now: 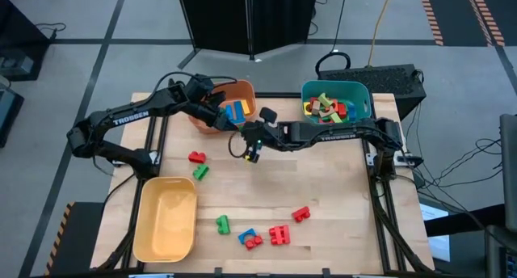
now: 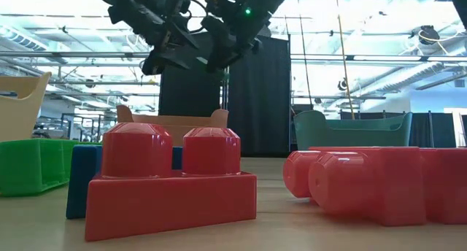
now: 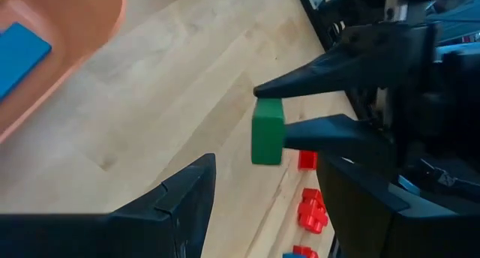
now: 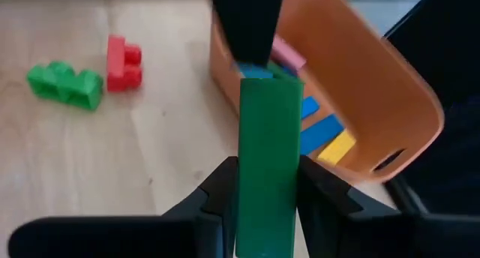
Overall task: Sort blocks by size
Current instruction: Put the green rectangular block into the orange bin
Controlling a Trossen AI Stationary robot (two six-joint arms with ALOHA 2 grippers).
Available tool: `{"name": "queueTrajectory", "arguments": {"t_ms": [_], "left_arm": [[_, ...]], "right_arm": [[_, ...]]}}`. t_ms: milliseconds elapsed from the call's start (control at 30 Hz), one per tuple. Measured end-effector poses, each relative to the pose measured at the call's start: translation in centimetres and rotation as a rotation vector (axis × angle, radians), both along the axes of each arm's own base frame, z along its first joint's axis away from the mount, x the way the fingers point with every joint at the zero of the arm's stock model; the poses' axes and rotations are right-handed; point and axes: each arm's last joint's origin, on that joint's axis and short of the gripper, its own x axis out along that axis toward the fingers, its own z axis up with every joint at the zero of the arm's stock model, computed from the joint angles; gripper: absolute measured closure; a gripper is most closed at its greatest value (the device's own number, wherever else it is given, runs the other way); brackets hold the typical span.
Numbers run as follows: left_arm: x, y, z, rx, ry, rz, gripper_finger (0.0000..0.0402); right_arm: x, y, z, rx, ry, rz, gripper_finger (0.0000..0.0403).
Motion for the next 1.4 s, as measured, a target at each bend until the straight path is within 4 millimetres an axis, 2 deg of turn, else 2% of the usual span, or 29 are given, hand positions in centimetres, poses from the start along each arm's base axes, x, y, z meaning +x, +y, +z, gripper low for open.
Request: {"name": "queueTrajectory", "arguments": {"t_ms": [200, 433, 733, 1000, 1167, 1400], "left_arm": [[0.3, 0.2, 0.4, 0.036, -0.050, 0.005, 0.0175], [0.6, 0.4, 0.7, 0.045, -0.088, 0.019, 0.0181], [0.6, 0.4, 0.7, 0.049, -0.081, 0.026, 0.0250], [0.6, 0.5, 0.7, 0.088, -0.066, 0.056, 0.0306], [0.4, 1.3, 0.2, 0.111, -0.039, 0.076, 0.0365], [-0.6, 3.0, -0.3, 0.171, 0.039, 0.212, 0.0368]], "right_arm": [[0.6, -0.5, 1.2, -0.044, -0.068, 0.031, 0.0312], [0.7, -0.5, 1.3, -0.061, -0.074, 0.041, 0.0312], [0.7, -0.9, 1.6, -0.164, -0.067, 0.014, 0.0312], [0.7, -1.1, 1.6, -0.182, -0.052, 0.026, 0.0310], [0.8, -1.5, 1.7, -0.169, -0.079, 0.002, 0.0276], [0.5, -2.4, 1.5, -0.070, -0.123, -0.102, 0.0209]]}}
